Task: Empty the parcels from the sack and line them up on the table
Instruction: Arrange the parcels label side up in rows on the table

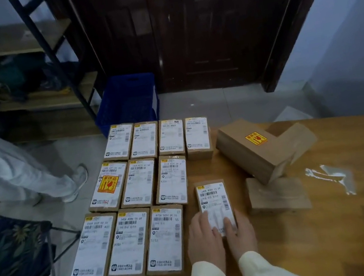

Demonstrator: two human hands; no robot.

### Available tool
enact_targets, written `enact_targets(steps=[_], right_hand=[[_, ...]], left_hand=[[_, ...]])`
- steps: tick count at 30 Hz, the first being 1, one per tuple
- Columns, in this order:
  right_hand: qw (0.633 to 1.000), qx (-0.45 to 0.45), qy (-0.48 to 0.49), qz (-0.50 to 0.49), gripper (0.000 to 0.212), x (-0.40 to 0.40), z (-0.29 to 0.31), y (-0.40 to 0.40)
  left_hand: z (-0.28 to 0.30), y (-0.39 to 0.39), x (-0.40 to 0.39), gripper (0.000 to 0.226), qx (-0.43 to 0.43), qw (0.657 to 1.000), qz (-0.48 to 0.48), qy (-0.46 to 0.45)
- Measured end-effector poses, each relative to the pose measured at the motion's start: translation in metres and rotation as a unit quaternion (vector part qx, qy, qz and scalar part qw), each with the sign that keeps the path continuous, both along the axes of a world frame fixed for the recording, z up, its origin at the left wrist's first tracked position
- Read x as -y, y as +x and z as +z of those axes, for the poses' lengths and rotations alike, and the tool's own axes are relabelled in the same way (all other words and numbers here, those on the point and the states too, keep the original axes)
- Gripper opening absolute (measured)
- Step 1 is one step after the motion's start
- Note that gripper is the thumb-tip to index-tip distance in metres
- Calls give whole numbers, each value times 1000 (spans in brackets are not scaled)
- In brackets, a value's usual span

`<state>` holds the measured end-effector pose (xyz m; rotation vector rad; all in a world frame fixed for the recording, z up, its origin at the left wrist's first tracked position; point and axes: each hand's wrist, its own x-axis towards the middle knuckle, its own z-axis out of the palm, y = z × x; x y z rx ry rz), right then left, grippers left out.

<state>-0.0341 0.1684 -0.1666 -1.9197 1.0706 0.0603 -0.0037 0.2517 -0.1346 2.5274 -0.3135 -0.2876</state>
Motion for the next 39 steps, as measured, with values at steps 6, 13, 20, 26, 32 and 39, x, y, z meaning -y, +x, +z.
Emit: enact_targets(steps=[6,13,20,26,32,39], right_hand=[[956,44,-210,198,48,5,0,-17],[958,-8,-167,232,56,8,7,8],[963,-10,-174,205,56,11,9,43],[961,1,-179,210,56,12,8,62],[960,9,-188,209,57,14,3,68],[968,40,-176,176,47,16,11,62]], left_hand=[[-22,10,-6,86,39,962,-213,167],[-5,43,3,77,30,948,-243,201],[1,78,20,60,6,924,-267,275],[2,92,26,59,-11,924,-256,283],[3,99,28,59,-13,931,-249,266],[9,95,33,68,-5,934,-229,273]])
